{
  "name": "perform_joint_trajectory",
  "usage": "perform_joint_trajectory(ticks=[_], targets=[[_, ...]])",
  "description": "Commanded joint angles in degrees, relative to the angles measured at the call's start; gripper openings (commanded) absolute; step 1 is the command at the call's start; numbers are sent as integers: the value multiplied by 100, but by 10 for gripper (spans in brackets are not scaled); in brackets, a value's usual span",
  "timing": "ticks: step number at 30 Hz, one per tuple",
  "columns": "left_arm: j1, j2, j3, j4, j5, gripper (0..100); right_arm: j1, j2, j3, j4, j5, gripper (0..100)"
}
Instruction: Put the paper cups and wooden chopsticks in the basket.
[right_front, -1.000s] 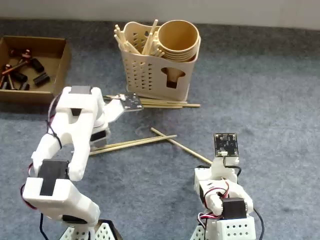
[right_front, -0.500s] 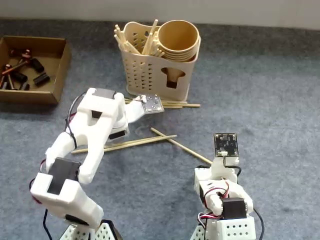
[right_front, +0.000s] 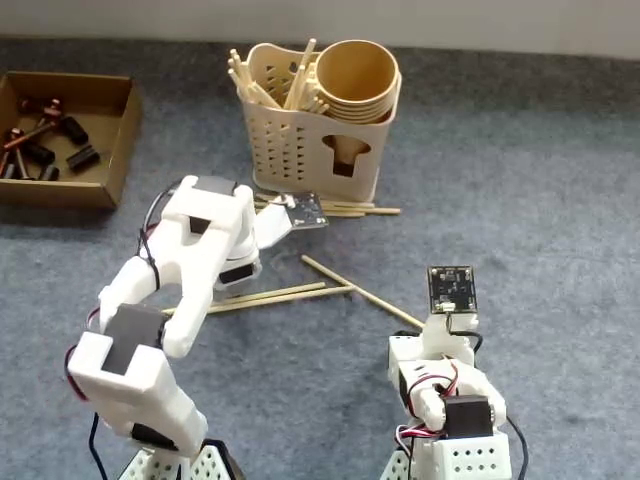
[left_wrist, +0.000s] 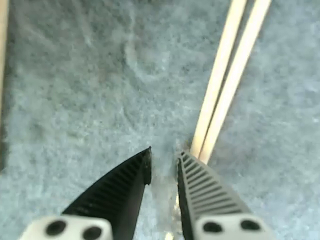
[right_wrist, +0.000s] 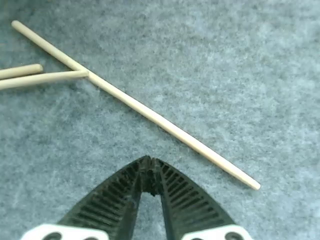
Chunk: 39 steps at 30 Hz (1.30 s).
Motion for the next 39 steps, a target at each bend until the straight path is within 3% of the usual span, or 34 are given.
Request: perform_joint_trajectory(ticks=[1,9,16,22,28,32,35,39], targets=[[119,-611,-163,299,44,95,66,-31,585,22,70,5],[207,-796,391,290,18,98,66,-31,585,22,70,5],[171,-787,1086,-905,35,98,66,-31,585,22,70,5],[163,-778,1253,-1319,53,98,66,-31,585,22,70,5],[189,-778,1270,-1319,62,89,66,-31,585,22,70,5],[207,-787,1270,-1284,62,3,66,-31,585,22,70,5],[207,-848,1262,-1266,62,6,66,-31,585,22,70,5],[207,-866,963,-712,62,5,66,-31,585,22,70,5]])
